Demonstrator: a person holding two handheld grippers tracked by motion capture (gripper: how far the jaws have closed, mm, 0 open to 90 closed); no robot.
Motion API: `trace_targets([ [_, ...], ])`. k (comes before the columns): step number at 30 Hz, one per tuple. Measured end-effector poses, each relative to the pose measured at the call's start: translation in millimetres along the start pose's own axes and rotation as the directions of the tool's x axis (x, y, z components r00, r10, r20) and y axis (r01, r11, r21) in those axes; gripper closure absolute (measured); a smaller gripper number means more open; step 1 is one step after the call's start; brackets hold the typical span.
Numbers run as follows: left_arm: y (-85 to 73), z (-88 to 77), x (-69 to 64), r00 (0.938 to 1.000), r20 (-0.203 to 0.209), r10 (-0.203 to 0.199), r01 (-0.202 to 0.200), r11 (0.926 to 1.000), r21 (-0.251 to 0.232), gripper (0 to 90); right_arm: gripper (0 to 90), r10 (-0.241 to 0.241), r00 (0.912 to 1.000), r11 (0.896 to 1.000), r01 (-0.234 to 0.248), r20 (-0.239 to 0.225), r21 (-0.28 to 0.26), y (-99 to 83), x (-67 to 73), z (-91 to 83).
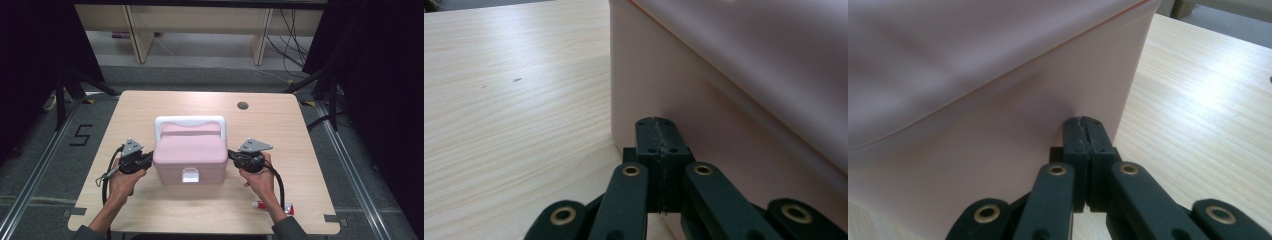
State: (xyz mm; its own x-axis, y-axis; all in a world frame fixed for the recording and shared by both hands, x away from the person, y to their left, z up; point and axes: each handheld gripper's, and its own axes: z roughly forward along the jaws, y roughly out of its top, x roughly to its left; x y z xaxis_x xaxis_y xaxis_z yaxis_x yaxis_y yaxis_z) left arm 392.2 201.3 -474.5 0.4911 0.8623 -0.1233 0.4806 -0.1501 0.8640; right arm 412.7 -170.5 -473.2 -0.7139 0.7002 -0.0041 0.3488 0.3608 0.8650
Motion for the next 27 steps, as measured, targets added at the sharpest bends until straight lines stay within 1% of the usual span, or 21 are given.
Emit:
trace_targets([
  [2,0.4,0.9,-1.8,1.0000,-0.004,0.003,-0.003,1.0000,0.001,89.9,90.0,-0.005,1.0000,1.000,0.005,-0.005,-0.006,-0.4,-1.7,-0.3],
  [3,0.9,2.3,-3.3,1.0000,0.002,0.003,-0.003,1.0000,0.000,89.9,90.0,0.004,1.0000,1.000,-0.004,0.001,0.002,-0.8,-2.6,-2.1],
  [4,2.3,5.6,-6.9,0.9999,0.007,0.010,-0.010,1.0000,-0.001,89.9,90.0,0.003,0.9999,1.000,-0.003,0.012,-0.004,-2.2,-6.0,-4.3],
  [5,2.3,5.6,-6.9,0.9999,0.007,0.010,-0.010,1.0000,-0.001,89.9,90.0,0.003,0.9999,1.000,-0.003,0.012,-0.004,-2.2,-6.0,-4.3],
  [6,3.8,8.9,-11.2,0.9998,0.007,0.017,-0.017,0.9999,0.000,89.9,90.0,0.019,0.9997,1.000,-0.019,0.016,0.008,-3.9,-7.8,-7.9],
  [7,3.8,8.9,-11.2,0.9998,0.007,0.017,-0.017,0.9999,0.000,89.9,90.0,0.019,0.9997,1.000,-0.019,0.016,0.008,-3.9,-7.8,-7.9],
  [8,5.3,12.5,-14.6,0.9996,0.014,0.023,-0.023,0.9997,-0.001,89.9,90.0,0.035,0.9992,0.999,-0.035,0.020,0.014,-5.3,-11.2,-11.6],
  [9,5.3,12.5,-14.6,0.9996,0.014,0.023,-0.023,0.9997,-0.001,89.9,90.0,0.035,0.9992,0.999,-0.035,0.020,0.014,-5.3,-11.2,-11.6],
  [10,7.1,16.1,-19.0,0.9994,0.017,0.029,-0.029,0.9996,0.000,89.9,90.0,0.049,0.9986,0.999,-0.049,0.019,0.005,-7.1,-14.3,-15.0],
  [11,7.1,16.1,-19.0,0.9994,0.017,0.029,-0.029,0.9996,0.000,89.9,90.0,0.049,0.9986,0.999,-0.049,0.019,0.005,-7.1,-14.3,-15.0],
  [12,8.5,19.0,-23.4,0.9991,0.019,0.037,-0.037,0.9993,0.002,89.9,90.0,0.048,0.9982,0.999,-0.048,0.036,0.009,-8.6,-17.0,-19.1],
  [15,9.8,21.8,-27.1,0.9989,0.025,0.039,-0.039,0.9992,0.003,89.9,90.0,0.047,0.9980,0.999,-0.047,0.041,0.003,-10.7,-20.6,-22.0],
  [17,11.0,24.2,-29.8,0.9982,0.031,0.052,-0.052,0.9986,0.005,89.9,90.0,0.052,0.9976,0.999,-0.053,0.044,0.006,-12.3,-23.0,-25.4],
  [18,11.6,25.5,-32.6,0.9980,0.030,0.056,-0.056,0.9984,0.006,89.9,90.0,0.062,0.9963,0.998,-0.062,0.060,-0.004,-14.0,-24.5,-28.2],
  [19,11.6,25.5,-32.6,0.9980,0.030,0.056,-0.056,0.9984,0.006,89.9,90.0,0.062,0.9963,0.998,-0.062,0.060,-0.004,-14.0,-24.5,-28.2],
  [20,11.7,25.9,-33.7,0.9981,0.029,0.054,-0.054,0.9985,0.005,89.9,90.0,0.078,0.9958,0.997,-0.078,0.048,-0.005,-15.1,-24.4,-28.5],
  [21,11.8,26.4,-34.5,0.9979,0.028,0.059,-0.059,0.9982,0.005,89.9,90.0,0.053,0.9974,0.999,-0.053,0.049,0.000,-15.0,-26.7,-29.8],
  [22,11.7,26.5,-35.5,0.9979,0.024,0.060,-0.060,0.9982,0.003,89.9,90.0,0.060,0.9968,0.998,-0.060,0.054,-0.002,-15.3,-25.7,-29.8],
  [23,11.7,26.5,-35.5,0.9981,0.026,0.057,-0.057,0.9984,0.004,89.9,90.0,0.055,0.9966,0.998,-0.056,0.061,0.008,-14.9,-24.5,-31.4],
  [24,11.7,26.5,-35.5,0.9981,0.026,0.057,-0.057,0.9984,0.004,89.9,90.0,0.038,0.9963,0.999,-0.038,0.077,0.001,-14.9,-25.4,-31.9],
  [27,11.7,26.6,-35.7,0.9984,0.029,0.050,-0.050,0.9987,0.004,89.9,90.0,0.042,0.9972,0.999,-0.043,0.062,0.004,-15.2,-25.6,-31.8],
])
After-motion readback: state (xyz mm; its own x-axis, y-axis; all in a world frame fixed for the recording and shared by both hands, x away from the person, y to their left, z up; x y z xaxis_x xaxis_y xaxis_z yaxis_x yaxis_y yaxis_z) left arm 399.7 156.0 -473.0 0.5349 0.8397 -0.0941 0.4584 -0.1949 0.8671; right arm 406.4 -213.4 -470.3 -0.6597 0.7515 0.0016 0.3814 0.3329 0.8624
